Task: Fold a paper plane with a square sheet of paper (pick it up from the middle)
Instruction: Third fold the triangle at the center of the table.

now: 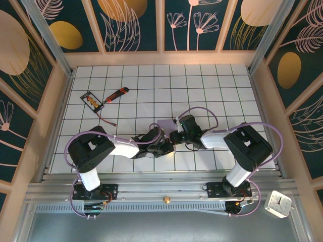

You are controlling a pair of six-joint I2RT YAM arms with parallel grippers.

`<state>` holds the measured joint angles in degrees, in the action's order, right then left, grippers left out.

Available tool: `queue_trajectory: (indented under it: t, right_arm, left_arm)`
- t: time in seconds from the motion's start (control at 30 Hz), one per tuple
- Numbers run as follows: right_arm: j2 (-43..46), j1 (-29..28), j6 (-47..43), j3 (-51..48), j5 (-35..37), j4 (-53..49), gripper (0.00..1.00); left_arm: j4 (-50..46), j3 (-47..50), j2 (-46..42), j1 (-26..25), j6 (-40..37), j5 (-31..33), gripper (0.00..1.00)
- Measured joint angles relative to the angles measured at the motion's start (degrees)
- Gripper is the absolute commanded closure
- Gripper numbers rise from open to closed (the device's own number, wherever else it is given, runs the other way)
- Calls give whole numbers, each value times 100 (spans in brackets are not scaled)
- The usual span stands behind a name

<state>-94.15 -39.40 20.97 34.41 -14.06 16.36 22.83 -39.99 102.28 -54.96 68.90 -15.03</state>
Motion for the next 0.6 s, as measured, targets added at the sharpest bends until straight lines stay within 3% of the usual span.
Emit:
queue_trajectory:
  t: [0.6]
  right_arm:
    - [-2, 0, 42, 2, 2, 2, 100]
  left_arm:
    - [98, -20, -50, -223, -33, -470, 99]
